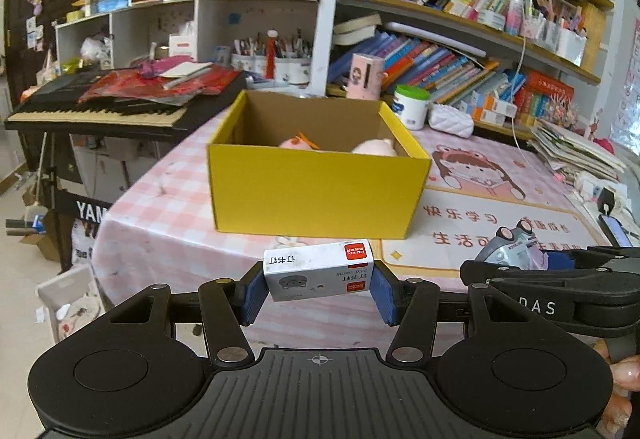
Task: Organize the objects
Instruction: 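Carry the medicine box and toy truck toward the yellow box with both tools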
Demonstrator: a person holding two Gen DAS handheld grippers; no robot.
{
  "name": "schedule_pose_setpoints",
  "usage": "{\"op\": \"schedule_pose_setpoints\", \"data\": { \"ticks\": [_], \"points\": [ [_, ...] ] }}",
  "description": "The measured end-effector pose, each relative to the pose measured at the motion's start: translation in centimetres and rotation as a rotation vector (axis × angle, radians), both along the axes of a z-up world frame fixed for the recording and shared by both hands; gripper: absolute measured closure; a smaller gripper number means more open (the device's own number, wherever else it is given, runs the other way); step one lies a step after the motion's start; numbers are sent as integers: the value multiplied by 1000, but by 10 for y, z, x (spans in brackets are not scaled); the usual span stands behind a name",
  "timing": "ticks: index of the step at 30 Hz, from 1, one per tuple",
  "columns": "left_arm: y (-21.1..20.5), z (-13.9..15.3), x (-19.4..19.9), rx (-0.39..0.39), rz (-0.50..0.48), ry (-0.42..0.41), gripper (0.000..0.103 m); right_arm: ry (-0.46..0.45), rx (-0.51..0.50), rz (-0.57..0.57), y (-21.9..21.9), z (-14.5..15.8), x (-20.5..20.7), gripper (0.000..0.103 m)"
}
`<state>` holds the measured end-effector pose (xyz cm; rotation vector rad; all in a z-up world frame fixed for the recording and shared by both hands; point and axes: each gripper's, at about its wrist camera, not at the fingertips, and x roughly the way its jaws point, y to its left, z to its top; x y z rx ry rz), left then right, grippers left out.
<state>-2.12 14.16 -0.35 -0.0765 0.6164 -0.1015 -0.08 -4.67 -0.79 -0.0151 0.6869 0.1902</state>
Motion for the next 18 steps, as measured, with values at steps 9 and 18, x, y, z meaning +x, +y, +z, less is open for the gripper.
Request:
{"op": "schedule_pose_setpoints", "data": {
  "ticks": [9,18],
  "points": [
    [11,4,0,-10,4,-15,50,-26,-11,16,14,9,-4,42],
    [17,4,4,-13,30,-16,50,-23,-20,50,22,8,6,42]
  ]
}}
